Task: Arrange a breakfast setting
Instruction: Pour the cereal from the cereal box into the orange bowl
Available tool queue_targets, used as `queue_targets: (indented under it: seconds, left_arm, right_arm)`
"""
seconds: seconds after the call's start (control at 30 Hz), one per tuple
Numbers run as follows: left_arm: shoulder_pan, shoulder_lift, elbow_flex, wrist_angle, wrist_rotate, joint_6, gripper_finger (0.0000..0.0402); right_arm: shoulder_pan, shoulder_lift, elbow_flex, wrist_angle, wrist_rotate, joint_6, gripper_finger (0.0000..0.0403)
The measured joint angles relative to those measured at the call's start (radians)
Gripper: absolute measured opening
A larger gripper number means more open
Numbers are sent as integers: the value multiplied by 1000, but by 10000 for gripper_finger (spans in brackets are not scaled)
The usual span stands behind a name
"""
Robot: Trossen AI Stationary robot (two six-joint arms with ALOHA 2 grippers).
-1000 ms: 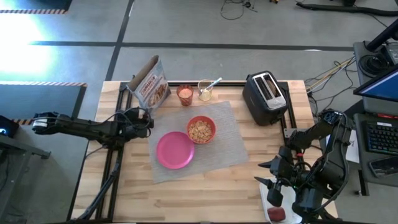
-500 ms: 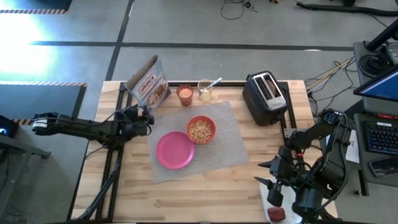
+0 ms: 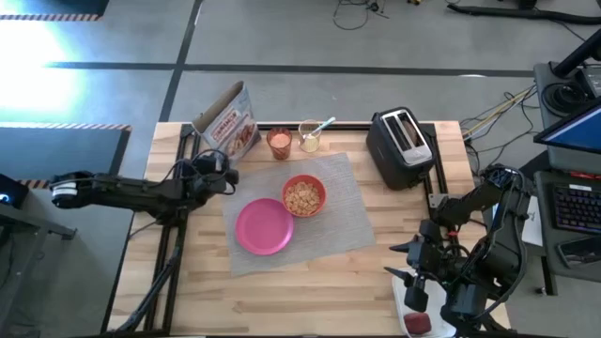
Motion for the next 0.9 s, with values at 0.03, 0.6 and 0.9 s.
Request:
queue_targets:
  seconds: [0.03, 0.6, 0.9]
  left_arm:
    - [13, 13, 0, 14, 11, 2, 204]
    - [43, 229, 2, 193, 128, -20, 12]
    - [43, 220, 1, 182, 121, -72, 2]
  right_arm:
    - [0, 0, 0, 0, 0, 0, 215]
    - [0, 0, -6, 0, 0, -15, 215]
    - [0, 0, -6, 0, 0, -15, 215]
